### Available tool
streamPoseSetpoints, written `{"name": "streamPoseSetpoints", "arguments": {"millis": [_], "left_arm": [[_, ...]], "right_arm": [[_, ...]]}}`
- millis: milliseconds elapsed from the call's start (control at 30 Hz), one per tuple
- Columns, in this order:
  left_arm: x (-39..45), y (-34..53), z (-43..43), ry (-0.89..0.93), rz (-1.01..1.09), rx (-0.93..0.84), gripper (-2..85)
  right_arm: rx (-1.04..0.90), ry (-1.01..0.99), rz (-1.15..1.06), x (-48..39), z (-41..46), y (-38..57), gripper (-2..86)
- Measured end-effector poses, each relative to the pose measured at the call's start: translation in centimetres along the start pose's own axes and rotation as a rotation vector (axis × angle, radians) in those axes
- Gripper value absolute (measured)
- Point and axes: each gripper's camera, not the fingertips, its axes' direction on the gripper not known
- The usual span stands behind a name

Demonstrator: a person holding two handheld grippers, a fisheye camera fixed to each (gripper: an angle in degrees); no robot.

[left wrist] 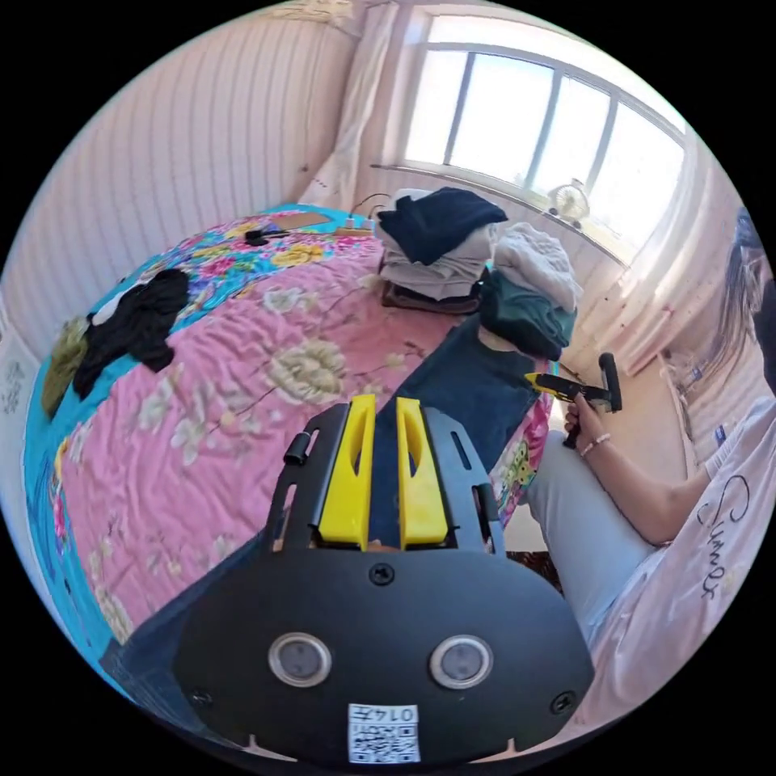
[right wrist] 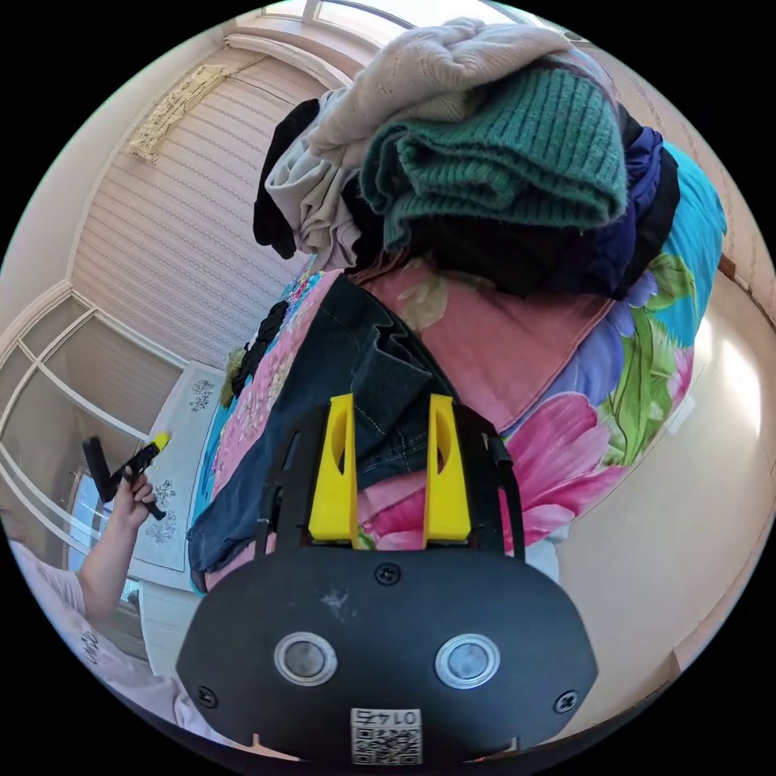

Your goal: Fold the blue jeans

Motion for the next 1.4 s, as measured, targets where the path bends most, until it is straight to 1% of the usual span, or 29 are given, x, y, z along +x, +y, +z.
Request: {"name": "streamPoseSetpoints", "arguments": {"millis": [67, 100, 167, 233, 333, 400, 467, 500, 533, 567, 600, 667, 700, 733, 800, 867, 933, 967, 1067, 1167, 1233, 1333, 1400], "left_arm": [[4.0, -5.6, 6.3, 0.071, 0.116, -0.005, 6.4], [4.9, -6.9, 8.0, 0.091, 0.137, -0.02, 6.6], [8.7, -11.7, 14.5, 0.135, 0.188, -0.083, 7.6], [11.3, -14.8, 18.7, 0.143, 0.223, -0.103, 7.9], [14.8, -18.6, 25.1, 0.076, 0.265, -0.126, 7.9], [16.2, -20.2, 29.0, 0.054, 0.253, -0.178, 7.6], [17.7, -21.7, 34.0, 0.118, 0.218, -0.317, 6.3], [18.1, -21.9, 35.2, 0.118, 0.22, -0.357, 5.8], [18.8, -22.1, 37.2, 0.092, 0.216, -0.431, 5.1], [19.3, -22.3, 38.4, 0.077, 0.228, -0.439, 4.7], [19.5, -22.4, 38.7, 0.077, 0.229, -0.425, 4.6], [19.9, -22.9, 39.9, 0.101, 0.194, -0.401, 4.2], [20.0, -23.0, 40.1, 0.109, 0.19, -0.395, 4.1], [20.3, -23.3, 40.6, 0.118, 0.182, -0.388, 4.0], [20.8, -23.8, 41.1, 0.123, 0.172, -0.379, 3.8], [21.6, -24.8, 41.4, 0.127, 0.148, -0.363, 2.9], [22.3, -25.6, 41.3, 0.103, 0.153, -0.339, 1.0], [23.0, -26.0, 41.4, 0.086, 0.177, -0.336, 0.3], [24.5, -27.1, 42.2, 0.031, 0.237, -0.361, -0.3], [25.2, -27.8, 43.2, 0.019, 0.219, -0.389, 0.2], [25.5, -27.9, 44.0, 0.008, 0.209, -0.406, 1.4], [25.9, -28.1, 44.9, -0.006, 0.184, -0.413, 3.6], [26.6, -28.2, 44.4, -0.005, 0.208, -0.368, 4.3]], "right_arm": [[0.005, -0.057, -0.034, 0.4, 0.1, 0.3, 12.5], [0.005, -0.069, -0.046, 0.4, 0.0, 0.4, 12.3], [-0.008, -0.102, -0.146, -0.4, -0.1, 0.9, 11.4], [0.01, -0.082, -0.209, -1.0, -0.4, 1.4, 11.0], [0.024, -0.106, -0.256, -1.0, -0.8, 2.0, 11.0], [0.025, -0.129, -0.254, -0.5, -0.9, 2.2, 11.0], [0.031, -0.164, -0.275, -0.2, -1.0, 2.4, 11.1], [0.032, -0.169, -0.282, -0.2, -1.0, 2.5, 11.0], [0.039, -0.172, -0.291, -0.2, -1.2, 2.6, 10.9], [0.047, -0.163, -0.278, 0.1, -1.3, 2.7, 10.8], [0.047, -0.153, -0.254, 0.5, -1.3, 2.8, 10.8], [0.044, -0.122, -0.065, 3.0, -1.1, 2.8, 10.7], [0.038, -0.152, -0.031, 3.6, -1.0, 2.8, 10.5], [0.04, -0.229, -0.007, 4.4, -0.8, 2.8, 9.4], [0.025, -0.271, -0.023, 4.4, -0.7, 3.0, 6.8], [0.079, -0.243, -0.09, 3.4, -2.2, 3.7, 3.3], [0.11, -0.261, -0.114, 3.2, -3.5, 4.4, 1.9], [0.085, -0.272, -0.092, 3.4, -3.8, 4.6, 1.4], [0.029, -0.253, -0.051, 3.7, -4.3, 5.0, 0.9], [-0.052, -0.179, -0.051, 3.3, -4.0, 4.9, 0.9], [-0.067, -0.16, -0.046, 3.0, -3.8, 5.1, 1.0], [-0.083, -0.155, -0.042, 2.6, -3.5, 5.4, 1.8], [-0.073, -0.201, -0.057, 2.4, -3.5, 5.6, 3.1]]}}
